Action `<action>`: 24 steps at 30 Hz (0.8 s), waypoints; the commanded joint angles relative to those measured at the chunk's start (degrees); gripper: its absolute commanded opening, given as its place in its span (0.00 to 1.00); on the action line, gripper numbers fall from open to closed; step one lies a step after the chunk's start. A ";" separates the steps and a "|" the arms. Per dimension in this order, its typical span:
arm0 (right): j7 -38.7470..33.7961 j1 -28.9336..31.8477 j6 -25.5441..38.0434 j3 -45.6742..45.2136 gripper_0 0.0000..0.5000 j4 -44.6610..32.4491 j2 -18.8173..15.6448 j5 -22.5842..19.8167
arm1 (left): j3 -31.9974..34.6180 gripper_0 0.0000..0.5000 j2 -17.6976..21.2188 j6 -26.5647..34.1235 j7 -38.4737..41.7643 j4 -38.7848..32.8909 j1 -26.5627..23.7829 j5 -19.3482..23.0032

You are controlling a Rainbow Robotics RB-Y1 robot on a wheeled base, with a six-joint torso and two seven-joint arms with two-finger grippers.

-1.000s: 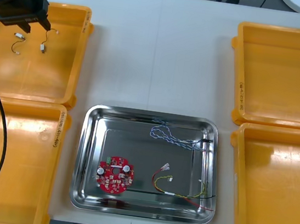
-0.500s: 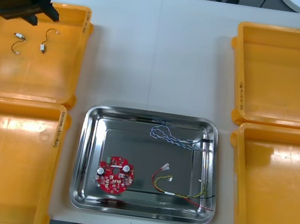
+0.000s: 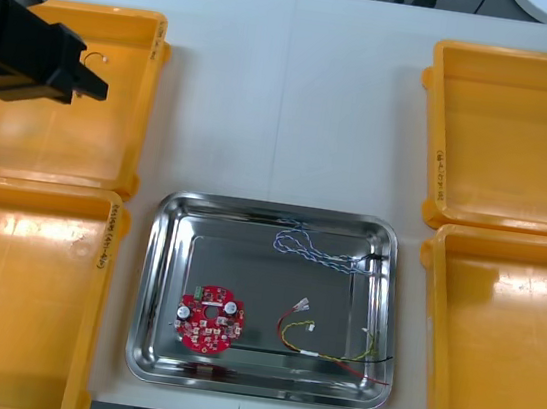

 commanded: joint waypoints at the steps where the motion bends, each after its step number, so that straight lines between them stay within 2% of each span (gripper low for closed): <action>1: 1.38 0.16 -0.07 -1.79 1.00 -1.25 -2.35 -0.02 | 2.11 1.00 2.12 0.37 -2.98 -8.51 5.72 0.92; 13: 1.38 0.16 -0.07 -1.79 1.00 -1.25 -2.35 -0.02 | 2.46 1.00 2.47 0.37 -2.63 -18.18 12.39 -0.84; 16: 1.38 0.16 -0.07 -1.79 1.00 -1.25 -2.35 -0.02 | 0.26 1.00 2.29 0.37 -2.10 -20.46 13.45 -4.27; 21: 1.38 0.16 -0.07 -1.79 1.00 -1.25 -2.35 -0.02 | -6.77 1.00 1.59 0.37 0.98 -21.08 12.31 -9.54; 24: 1.38 0.16 -0.07 -1.79 1.00 -1.25 -2.35 -0.02 | -10.64 1.00 -0.78 0.37 4.67 -21.95 11.96 -12.35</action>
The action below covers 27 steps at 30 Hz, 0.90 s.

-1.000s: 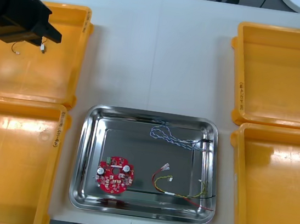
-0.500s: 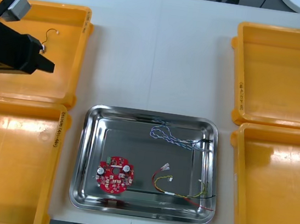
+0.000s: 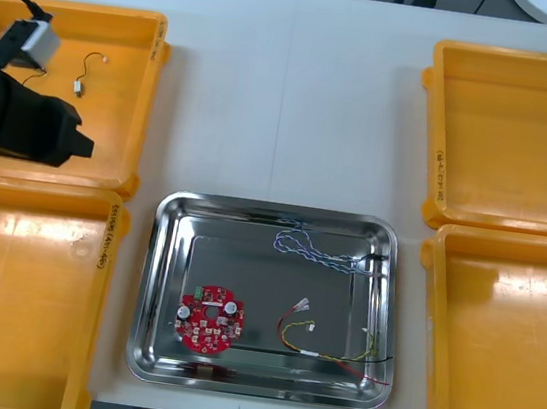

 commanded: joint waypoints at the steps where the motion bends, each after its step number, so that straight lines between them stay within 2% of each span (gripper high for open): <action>1: 1.38 0.15 -0.07 -1.79 1.00 -1.25 -2.35 -0.02 | -6.39 1.00 -2.22 0.33 5.80 -2.80 -1.02 -4.36; 5: 1.38 0.15 -0.07 -1.79 1.00 -1.25 -2.35 -0.02 | -9.20 1.00 -7.67 0.33 7.38 -3.85 -1.19 -9.28; 10: 1.38 0.15 -0.07 -1.79 1.00 -1.25 -2.35 -0.02 | -13.24 1.00 -10.83 0.33 8.70 -5.26 -1.19 -14.91; 14: 1.38 0.15 -0.07 -1.79 1.00 -1.25 -2.35 -0.02 | -17.11 1.00 -11.10 0.33 9.93 -6.31 -1.28 -17.10; 20: 1.38 0.15 -0.07 -1.79 1.00 -1.25 -2.35 -0.02 | -23.97 1.00 -11.01 0.33 16.43 -8.51 -1.28 -20.18; 27: 1.38 0.15 -0.07 -1.79 1.00 -1.25 -2.35 -0.02 | -30.38 1.00 -11.01 0.33 22.58 -8.77 -1.28 -21.23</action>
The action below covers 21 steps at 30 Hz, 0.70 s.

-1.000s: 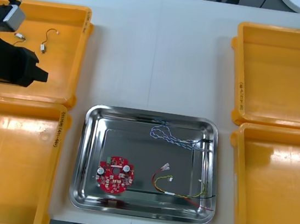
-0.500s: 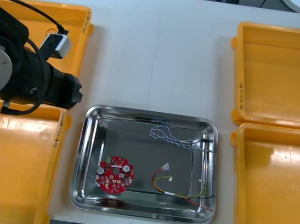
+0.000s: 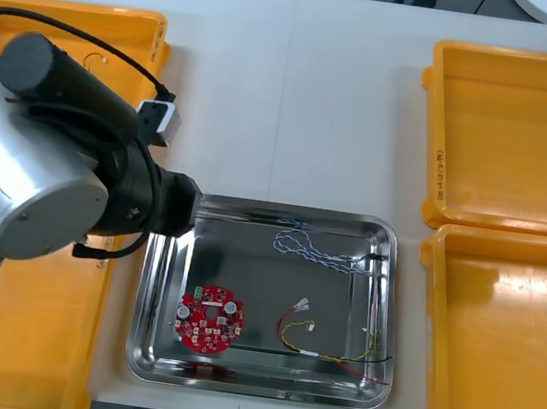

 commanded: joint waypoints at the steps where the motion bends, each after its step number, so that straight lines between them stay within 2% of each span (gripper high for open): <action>1: 1.38 0.15 -0.07 -1.79 1.00 -1.25 -2.34 -0.02 | -4.29 1.00 -0.56 0.33 5.03 -2.11 -1.27 -0.84; 8: 1.38 0.15 -0.07 -1.79 1.00 -1.25 -2.34 -0.02 | -11.50 1.00 -0.47 0.33 6.43 -2.90 -1.19 -1.28; 21: 1.38 0.15 -0.07 -1.79 1.00 -1.25 -2.34 -0.02 | -23.36 1.00 0.93 0.33 8.19 -4.30 -1.19 -5.41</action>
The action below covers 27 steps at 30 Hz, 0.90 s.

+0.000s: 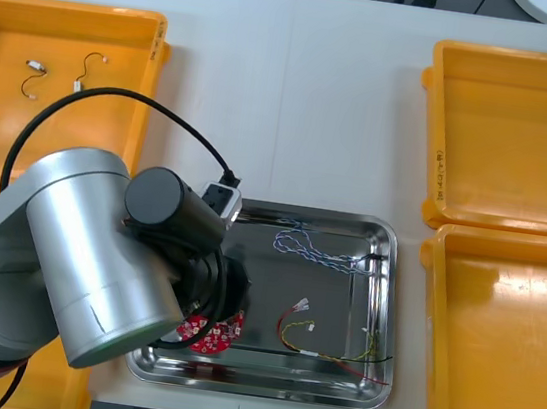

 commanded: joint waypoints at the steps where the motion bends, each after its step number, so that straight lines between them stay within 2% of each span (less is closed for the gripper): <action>1: 1.38 0.15 -0.07 -1.79 1.00 -1.25 -2.34 -0.02 | -4.64 1.00 1.09 0.33 2.34 -3.84 -1.19 -1.77; 14: 1.38 0.15 -0.07 -1.79 1.00 -1.25 -2.34 -0.02 | -10.35 1.00 3.73 0.33 3.84 -5.69 -1.27 -4.67; 27: 1.38 0.15 -0.07 -1.79 1.00 -1.25 -2.34 -0.02 | -11.15 1.00 5.40 0.33 4.72 -5.69 -0.92 -4.05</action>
